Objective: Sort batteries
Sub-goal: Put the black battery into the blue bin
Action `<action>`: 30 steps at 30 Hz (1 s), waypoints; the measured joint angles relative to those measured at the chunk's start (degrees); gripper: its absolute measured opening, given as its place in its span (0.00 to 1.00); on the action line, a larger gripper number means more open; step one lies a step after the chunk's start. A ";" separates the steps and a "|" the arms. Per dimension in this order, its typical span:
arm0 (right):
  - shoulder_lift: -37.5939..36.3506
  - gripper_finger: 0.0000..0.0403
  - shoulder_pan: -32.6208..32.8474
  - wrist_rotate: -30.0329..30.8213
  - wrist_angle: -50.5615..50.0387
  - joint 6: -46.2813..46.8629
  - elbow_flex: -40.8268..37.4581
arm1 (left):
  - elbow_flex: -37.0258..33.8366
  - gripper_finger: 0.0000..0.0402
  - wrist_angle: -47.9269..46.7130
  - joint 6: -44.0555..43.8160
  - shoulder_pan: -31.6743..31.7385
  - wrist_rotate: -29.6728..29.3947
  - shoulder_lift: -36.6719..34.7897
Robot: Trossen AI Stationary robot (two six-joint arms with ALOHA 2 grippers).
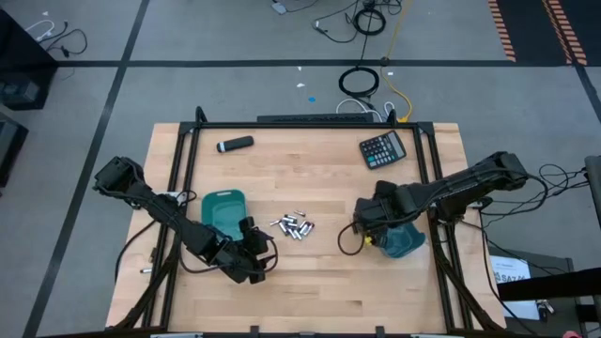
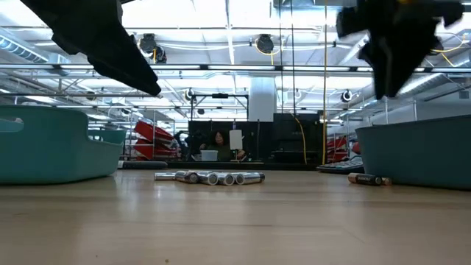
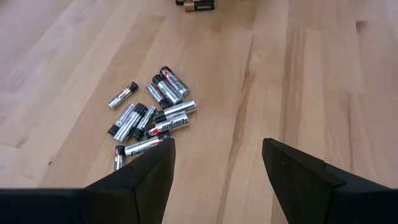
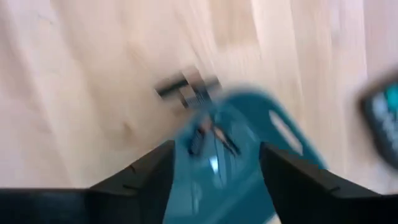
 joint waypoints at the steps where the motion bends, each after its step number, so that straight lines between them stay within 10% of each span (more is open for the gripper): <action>1: 0.43 0.59 0.38 0.12 1.72 -2.05 1.16 | 0.00 0.63 0.10 0.00 0.00 0.04 0.00; 12: 15.36 0.67 1.32 -2.66 6.08 -22.78 7.22 | 0.00 0.63 0.13 -0.11 -0.02 0.24 0.00; 30: 26.73 0.68 -4.83 -7.06 4.08 -31.66 10.06 | 0.00 0.63 -0.28 0.13 0.28 1.44 0.00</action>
